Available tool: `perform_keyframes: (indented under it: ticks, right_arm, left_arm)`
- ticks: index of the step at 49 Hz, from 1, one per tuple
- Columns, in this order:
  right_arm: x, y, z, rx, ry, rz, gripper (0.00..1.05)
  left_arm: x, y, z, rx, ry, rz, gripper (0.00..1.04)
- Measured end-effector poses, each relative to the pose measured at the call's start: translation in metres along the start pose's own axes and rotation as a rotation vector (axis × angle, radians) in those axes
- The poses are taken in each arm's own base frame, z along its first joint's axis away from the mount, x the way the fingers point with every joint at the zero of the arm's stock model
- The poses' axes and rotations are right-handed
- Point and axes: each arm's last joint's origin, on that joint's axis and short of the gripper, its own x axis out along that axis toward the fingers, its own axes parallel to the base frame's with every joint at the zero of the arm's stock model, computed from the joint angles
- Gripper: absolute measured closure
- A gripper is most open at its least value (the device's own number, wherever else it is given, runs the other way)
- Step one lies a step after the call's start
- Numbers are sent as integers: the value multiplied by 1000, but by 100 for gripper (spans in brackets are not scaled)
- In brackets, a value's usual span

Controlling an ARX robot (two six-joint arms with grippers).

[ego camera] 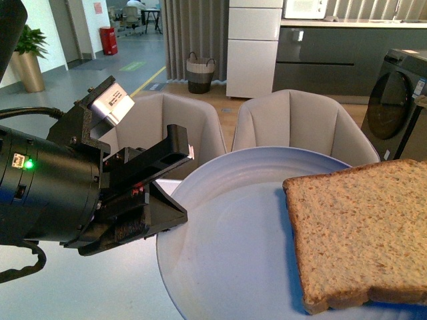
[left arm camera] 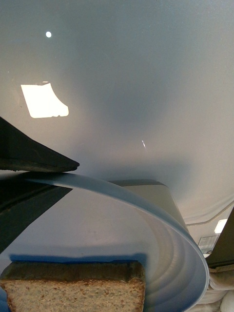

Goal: Left arm holds plate, right arm toasts bread

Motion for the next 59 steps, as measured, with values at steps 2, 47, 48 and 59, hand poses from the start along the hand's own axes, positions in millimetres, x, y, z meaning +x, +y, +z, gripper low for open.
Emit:
perform_keyframes:
  ticks: [2, 47, 48, 59]
  right_arm:
    - [0, 0, 0, 0, 0, 0, 9]
    - [1, 1, -3, -16, 259, -206, 9]
    - [1, 1, -2, -10, 257, -203, 9]
    - [21, 10, 23, 120, 192, -138, 9]
  left_arm:
    - [0, 0, 0, -3, 0, 0, 102]
    - [0, 0, 0, -10, -1, 2, 102]
    - [0, 0, 0, -10, -1, 2, 102]
    - [0, 0, 0, -10, -2, 2, 102]
